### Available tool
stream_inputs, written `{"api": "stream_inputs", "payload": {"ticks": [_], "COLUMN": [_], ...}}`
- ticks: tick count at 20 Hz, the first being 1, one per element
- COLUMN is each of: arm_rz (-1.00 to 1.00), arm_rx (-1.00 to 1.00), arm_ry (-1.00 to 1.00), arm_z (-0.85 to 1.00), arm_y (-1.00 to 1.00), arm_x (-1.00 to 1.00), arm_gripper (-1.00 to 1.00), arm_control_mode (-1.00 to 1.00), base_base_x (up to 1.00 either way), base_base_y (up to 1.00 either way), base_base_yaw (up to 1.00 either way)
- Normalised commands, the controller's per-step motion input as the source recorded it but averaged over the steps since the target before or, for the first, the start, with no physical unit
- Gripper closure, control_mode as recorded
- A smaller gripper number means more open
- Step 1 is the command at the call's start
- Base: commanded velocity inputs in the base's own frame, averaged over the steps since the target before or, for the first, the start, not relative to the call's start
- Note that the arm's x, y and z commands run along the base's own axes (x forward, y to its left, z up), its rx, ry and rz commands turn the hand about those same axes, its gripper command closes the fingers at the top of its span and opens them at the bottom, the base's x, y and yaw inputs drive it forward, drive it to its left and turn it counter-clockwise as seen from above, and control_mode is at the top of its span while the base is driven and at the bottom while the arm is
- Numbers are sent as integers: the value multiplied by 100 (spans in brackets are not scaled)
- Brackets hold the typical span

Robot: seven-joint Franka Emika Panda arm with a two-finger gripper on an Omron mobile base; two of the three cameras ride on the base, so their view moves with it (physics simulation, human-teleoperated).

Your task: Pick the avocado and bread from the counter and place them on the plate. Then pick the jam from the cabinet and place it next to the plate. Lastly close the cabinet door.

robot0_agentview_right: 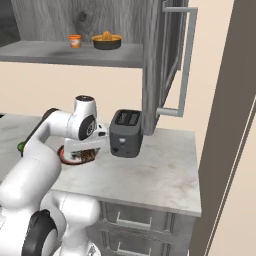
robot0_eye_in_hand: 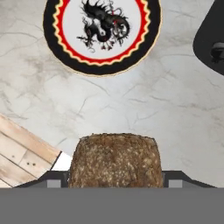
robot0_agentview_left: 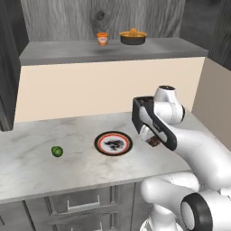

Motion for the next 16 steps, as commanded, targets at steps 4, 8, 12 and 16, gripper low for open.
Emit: {"api": "stream_inputs", "payload": {"ticks": [4, 8, 12, 16], "arm_rz": [0, 0, 0, 0], "arm_rx": [-2, 0, 0, 0], "arm_ry": [0, 0, 0, 0], "arm_z": [13, 10, 3, 0], "arm_y": [48, 42, 37, 19], "arm_x": [4, 21, 36, 37], "arm_gripper": [100, 100, 100, 100], "arm_control_mode": [-100, -100, -100, -100], "base_base_x": [0, 0, 0, 0], "base_base_y": [0, 0, 0, 0], "base_base_yaw": [0, 0, 0, 0]}}
